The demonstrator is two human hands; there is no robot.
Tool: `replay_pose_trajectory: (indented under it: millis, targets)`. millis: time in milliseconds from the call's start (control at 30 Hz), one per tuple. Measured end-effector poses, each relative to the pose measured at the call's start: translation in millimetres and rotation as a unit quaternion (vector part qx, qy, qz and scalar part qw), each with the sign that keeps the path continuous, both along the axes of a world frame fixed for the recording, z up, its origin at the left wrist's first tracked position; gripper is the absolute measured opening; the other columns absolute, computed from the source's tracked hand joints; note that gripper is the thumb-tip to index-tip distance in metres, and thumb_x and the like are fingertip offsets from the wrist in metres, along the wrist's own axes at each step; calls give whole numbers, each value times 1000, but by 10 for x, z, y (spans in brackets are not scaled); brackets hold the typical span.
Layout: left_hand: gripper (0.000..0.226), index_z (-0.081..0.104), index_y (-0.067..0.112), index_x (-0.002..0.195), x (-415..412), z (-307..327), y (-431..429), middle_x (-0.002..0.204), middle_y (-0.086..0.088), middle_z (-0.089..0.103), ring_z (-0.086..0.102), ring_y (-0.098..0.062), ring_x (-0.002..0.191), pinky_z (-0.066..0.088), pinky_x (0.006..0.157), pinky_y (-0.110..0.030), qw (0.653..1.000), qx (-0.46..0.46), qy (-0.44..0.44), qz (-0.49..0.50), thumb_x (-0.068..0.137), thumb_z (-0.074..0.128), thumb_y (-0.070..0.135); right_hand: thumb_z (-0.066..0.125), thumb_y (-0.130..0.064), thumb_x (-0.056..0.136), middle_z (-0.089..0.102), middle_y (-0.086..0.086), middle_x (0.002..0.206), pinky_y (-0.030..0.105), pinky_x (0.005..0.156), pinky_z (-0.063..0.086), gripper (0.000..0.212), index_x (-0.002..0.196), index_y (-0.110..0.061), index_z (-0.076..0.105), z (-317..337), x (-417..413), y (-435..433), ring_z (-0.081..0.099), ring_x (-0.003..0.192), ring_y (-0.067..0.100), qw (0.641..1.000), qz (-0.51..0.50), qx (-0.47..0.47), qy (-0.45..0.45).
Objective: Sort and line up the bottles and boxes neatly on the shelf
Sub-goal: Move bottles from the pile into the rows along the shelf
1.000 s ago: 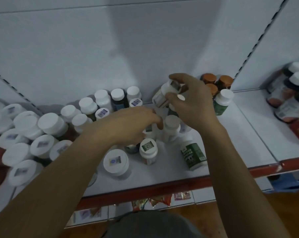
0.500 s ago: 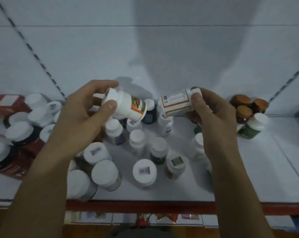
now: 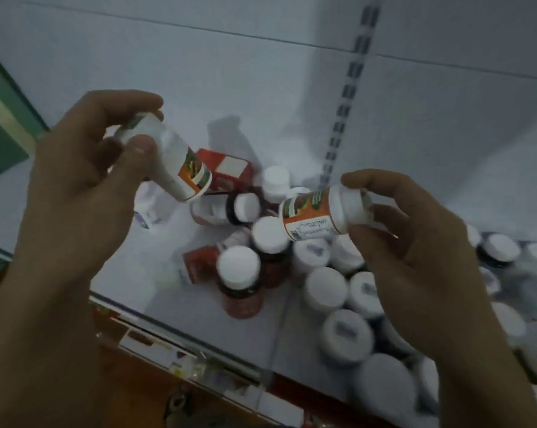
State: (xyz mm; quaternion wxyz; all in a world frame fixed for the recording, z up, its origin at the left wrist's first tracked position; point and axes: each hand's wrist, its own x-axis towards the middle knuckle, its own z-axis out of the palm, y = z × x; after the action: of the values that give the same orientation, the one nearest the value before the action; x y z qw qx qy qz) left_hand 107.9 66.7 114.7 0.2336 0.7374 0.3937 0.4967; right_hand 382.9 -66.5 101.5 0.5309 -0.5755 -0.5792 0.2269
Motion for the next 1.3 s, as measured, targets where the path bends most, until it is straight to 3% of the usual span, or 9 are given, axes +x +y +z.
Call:
replay_pose_trajectory:
  millis: [233,367,433,500,667,833,1000,1133,1300]
  targets:
    - [35,60,49,115,-1293,-265,1183,130,5,63,62,-23,118,53,95,-62,998,-47,-47,22,96,51,22,60,1,94,65,-5,123,24,84,56,44,125,-30,60,1,-1585,952,66,110,11,995,-73,11,-67]
    - [32,62,41,117,-1764,-477,1547,124,14,64,65,-17,111,54,95,-58,995,-85,-48,16,98,54,17,62,-5,95,63,-3,122,29,85,57,41,128,-29,59,-24,-2092,1573,67,102,12,988,-107,-7,-112]
    - [30,62,38,119,-1928,-564,1672,124,13,65,65,-17,111,55,96,-56,992,-110,-61,1,97,55,19,62,-10,95,59,-7,118,13,89,49,38,129,-28,59,-21,-2251,1926,61,98,10,975,-146,-23,-165]
    - [29,62,37,119,-2040,-622,1803,124,14,65,65,-15,112,56,96,-48,990,-121,-66,-13,97,56,19,64,-14,95,57,-3,112,0,79,36,35,127,-27,60,-46,-2366,2320,52,91,11,958,-155,-68,-230]
    - [28,63,21,123,-2107,-730,2032,121,3,66,64,-10,111,50,84,-14,986,-139,-45,-82,101,58,6,67,-38,93,68,9,96,35,77,57,28,103,-12,70,-283,-2564,3082,64,83,25,913,-166,-201,-315]
    - [34,62,29,122,-2137,-833,2128,127,3,63,59,-12,121,54,91,-22,977,-163,-50,-128,99,60,4,63,-60,91,55,7,73,32,56,42,54,72,-10,55,-543,-2628,3353,56,65,26,851,-199,-210,-438]
    - [33,63,23,124,-2181,-839,2211,127,0,62,58,-16,123,56,92,-29,972,-164,-56,-159,99,61,3,60,-66,89,58,7,78,32,58,42,55,83,-12,61,-657,-2600,3407,57,68,26,870,-192,-201,-408]
    - [33,64,24,123,-2202,-810,2242,126,2,62,58,-14,123,56,91,-24,971,-169,-58,-160,99,61,3,70,-42,86,60,8,89,28,63,38,30,93,-13,66,-637,-2561,3383,58,79,26,881,-177,-218,-380]
    - [34,64,26,123,-2179,-763,2220,126,5,63,59,-12,120,54,88,-19,971,-160,-55,-169,99,60,1,77,-38,77,65,5,86,27,60,37,31,85,-10,66,-636,-2522,3379,57,79,21,908,-179,-209,-317]
